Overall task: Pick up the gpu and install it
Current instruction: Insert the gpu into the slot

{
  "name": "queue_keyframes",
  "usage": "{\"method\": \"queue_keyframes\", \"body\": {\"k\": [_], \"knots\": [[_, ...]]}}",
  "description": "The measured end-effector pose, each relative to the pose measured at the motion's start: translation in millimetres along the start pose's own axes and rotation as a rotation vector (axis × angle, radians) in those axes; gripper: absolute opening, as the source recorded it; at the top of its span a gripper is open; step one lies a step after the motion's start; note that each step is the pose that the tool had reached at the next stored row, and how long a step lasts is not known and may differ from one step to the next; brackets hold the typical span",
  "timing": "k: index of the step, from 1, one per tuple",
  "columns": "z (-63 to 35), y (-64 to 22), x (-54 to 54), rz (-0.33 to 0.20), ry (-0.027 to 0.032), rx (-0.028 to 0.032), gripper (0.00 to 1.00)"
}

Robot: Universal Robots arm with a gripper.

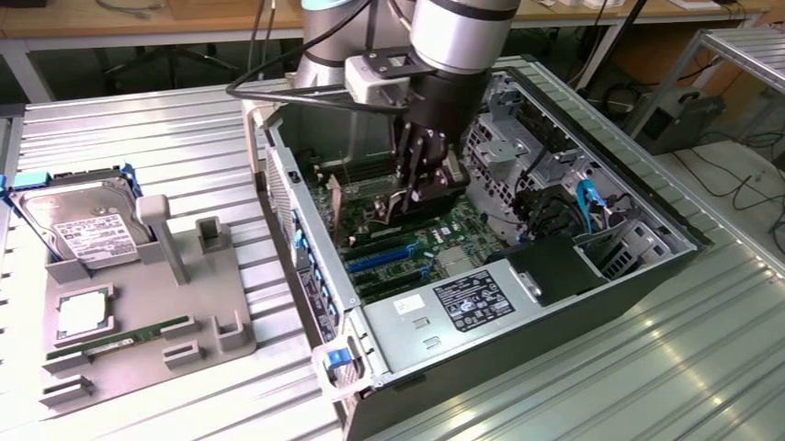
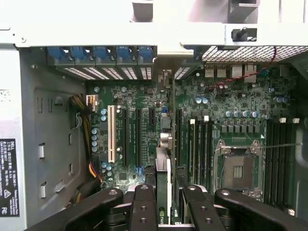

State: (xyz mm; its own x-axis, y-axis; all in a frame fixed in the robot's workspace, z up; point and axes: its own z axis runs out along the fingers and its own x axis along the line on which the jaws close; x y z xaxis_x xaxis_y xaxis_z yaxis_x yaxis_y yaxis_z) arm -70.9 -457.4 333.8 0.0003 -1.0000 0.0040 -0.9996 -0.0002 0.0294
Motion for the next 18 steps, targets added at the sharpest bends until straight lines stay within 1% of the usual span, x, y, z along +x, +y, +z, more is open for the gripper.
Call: {"method": "queue_keyframes", "body": {"k": [5, 18], "knots": [[11.0, 3.6, -0.1, 0.0, 0.0, 0.0002, 0.26], [34.6, 4.4, -0.3, 0.0, 0.0, 0.0002, 0.26]]}}
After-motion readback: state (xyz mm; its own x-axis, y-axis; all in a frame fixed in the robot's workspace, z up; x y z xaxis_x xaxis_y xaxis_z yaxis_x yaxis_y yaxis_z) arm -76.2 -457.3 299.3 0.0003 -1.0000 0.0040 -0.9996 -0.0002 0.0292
